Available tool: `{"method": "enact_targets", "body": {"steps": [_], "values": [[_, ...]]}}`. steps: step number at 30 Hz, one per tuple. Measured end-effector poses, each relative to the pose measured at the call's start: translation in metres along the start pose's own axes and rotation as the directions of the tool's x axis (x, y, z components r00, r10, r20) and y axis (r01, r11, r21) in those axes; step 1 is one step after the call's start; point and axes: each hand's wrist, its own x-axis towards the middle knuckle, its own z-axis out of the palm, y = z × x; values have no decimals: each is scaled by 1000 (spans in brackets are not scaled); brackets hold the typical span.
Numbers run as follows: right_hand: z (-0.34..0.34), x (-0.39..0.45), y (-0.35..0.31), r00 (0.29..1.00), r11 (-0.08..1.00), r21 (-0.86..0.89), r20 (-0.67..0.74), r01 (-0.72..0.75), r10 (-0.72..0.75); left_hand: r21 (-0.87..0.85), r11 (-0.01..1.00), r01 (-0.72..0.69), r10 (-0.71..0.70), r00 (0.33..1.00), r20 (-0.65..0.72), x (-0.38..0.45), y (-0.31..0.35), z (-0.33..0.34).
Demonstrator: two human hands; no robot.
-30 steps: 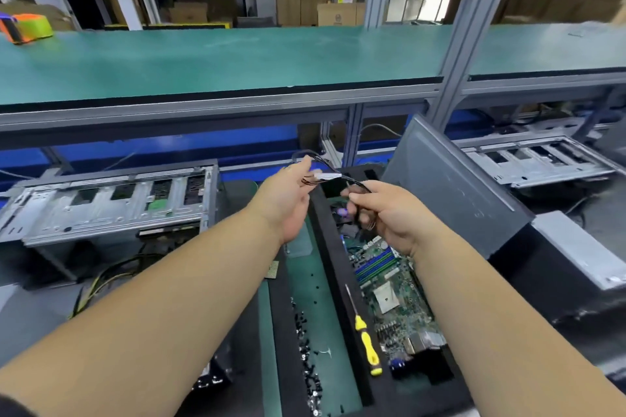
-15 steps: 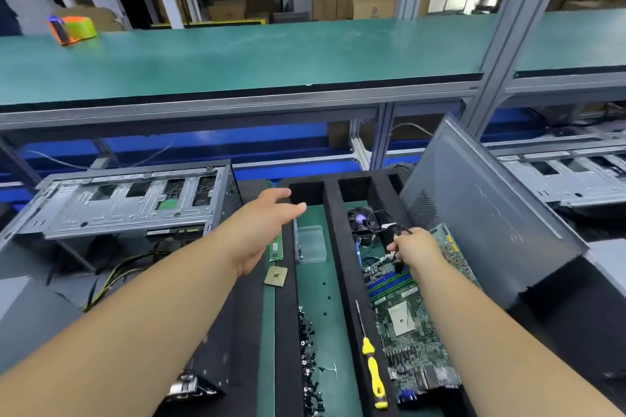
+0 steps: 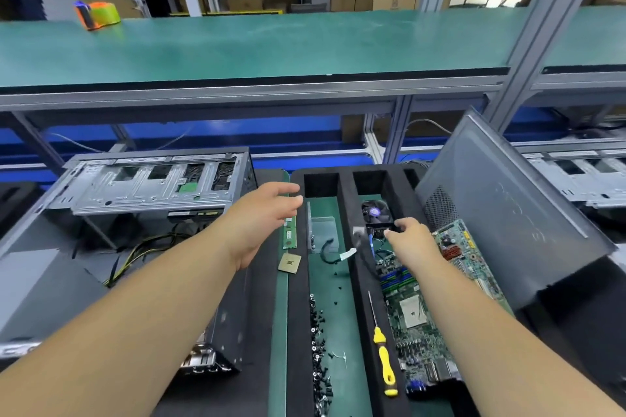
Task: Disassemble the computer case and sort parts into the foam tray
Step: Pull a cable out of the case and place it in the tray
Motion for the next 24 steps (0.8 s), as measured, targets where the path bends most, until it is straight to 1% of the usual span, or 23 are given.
{"method": "enact_targets", "body": {"steps": [4,6,8,10,13,16,18,20,22,23,24], "values": [[7,-20,-6,994,989,-105,6,105,-105,20,994,-103,104,995,-15,-18,0,-8],[15,-28,-8,990,967,-212,41,138,-132,51,988,-149,150,988,-30,-27,-1,-16],[25,-33,-8,983,925,-335,107,178,-150,80,981,-175,178,983,-42,-35,-2,-25],[36,-37,-6,970,899,-379,183,219,-160,99,979,-177,182,982,-49,-42,-5,-34],[48,-42,-3,948,863,-414,249,290,-199,120,979,-168,176,982,-65,-47,-12,-47],[55,-44,-2,918,781,-513,347,357,-191,102,983,-153,164,981,-105,-46,-20,-53],[59,-44,-1,914,741,-559,362,372,-186,91,986,-140,149,983,-110,-46,-24,-53],[62,-43,1,926,758,-544,308,359,-217,88,985,-147,155,984,-91,-46,-26,-51],[61,-40,0,939,804,-492,249,334,-238,88,984,-158,165,984,-74,-46,-25,-50],[58,-39,-3,944,847,-427,227,318,-240,94,983,-160,167,984,-69,-46,-24,-50],[55,-36,-5,952,902,-321,196,289,-235,103,982,-160,167,984,-67,-45,-24,-49]]}}
